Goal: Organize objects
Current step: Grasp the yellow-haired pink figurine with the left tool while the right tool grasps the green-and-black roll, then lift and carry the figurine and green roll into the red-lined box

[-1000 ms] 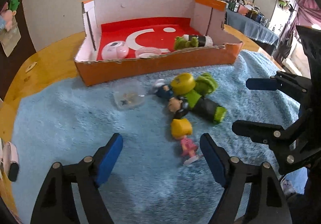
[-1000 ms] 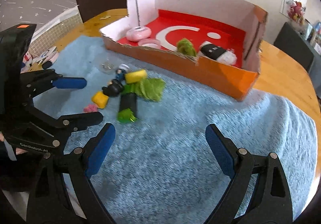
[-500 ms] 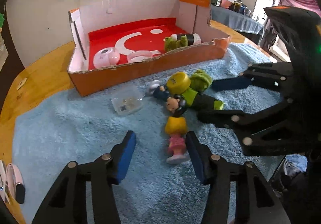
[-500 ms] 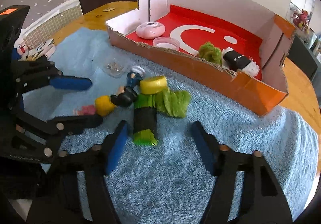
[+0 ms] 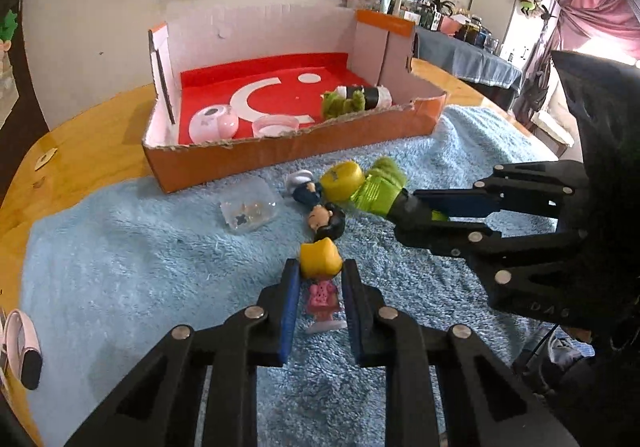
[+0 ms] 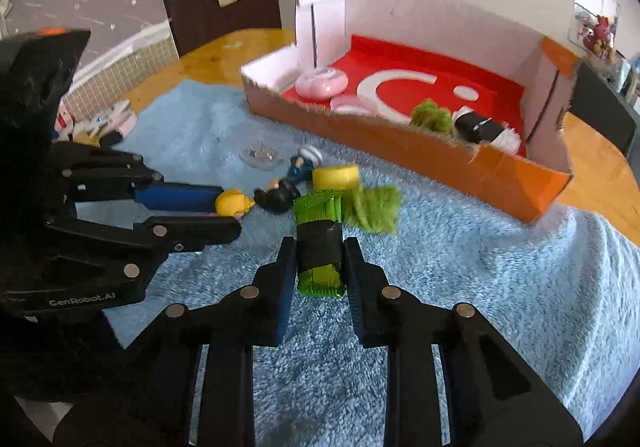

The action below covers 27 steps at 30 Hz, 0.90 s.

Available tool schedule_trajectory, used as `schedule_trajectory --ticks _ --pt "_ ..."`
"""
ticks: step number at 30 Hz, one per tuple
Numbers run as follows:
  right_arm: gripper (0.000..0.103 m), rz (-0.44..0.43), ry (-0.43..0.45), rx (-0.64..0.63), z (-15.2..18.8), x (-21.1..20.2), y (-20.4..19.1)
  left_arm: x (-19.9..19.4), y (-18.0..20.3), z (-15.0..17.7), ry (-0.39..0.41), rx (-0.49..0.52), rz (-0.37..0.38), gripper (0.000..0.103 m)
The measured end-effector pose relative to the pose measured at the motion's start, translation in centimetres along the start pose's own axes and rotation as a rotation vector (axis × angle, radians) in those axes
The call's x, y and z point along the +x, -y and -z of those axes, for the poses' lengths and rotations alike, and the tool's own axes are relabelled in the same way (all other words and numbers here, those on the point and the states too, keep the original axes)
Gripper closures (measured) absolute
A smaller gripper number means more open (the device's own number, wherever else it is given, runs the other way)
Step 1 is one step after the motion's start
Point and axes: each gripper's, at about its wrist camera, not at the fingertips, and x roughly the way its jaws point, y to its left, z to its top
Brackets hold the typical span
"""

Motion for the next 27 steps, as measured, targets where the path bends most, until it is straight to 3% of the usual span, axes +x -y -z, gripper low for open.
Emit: schedule_trajectory --ticks 15,27 --pt "0.081 0.003 0.088 0.015 -1.3 -3.3 0.1 -4.1 0.0 -1.3 0.089 -0.008 0.006 0.081" --pt "0.081 0.009 0.077 0.025 -1.5 -3.4 0.5 -4.6 0.1 -1.3 0.100 -0.006 -0.001 0.081"
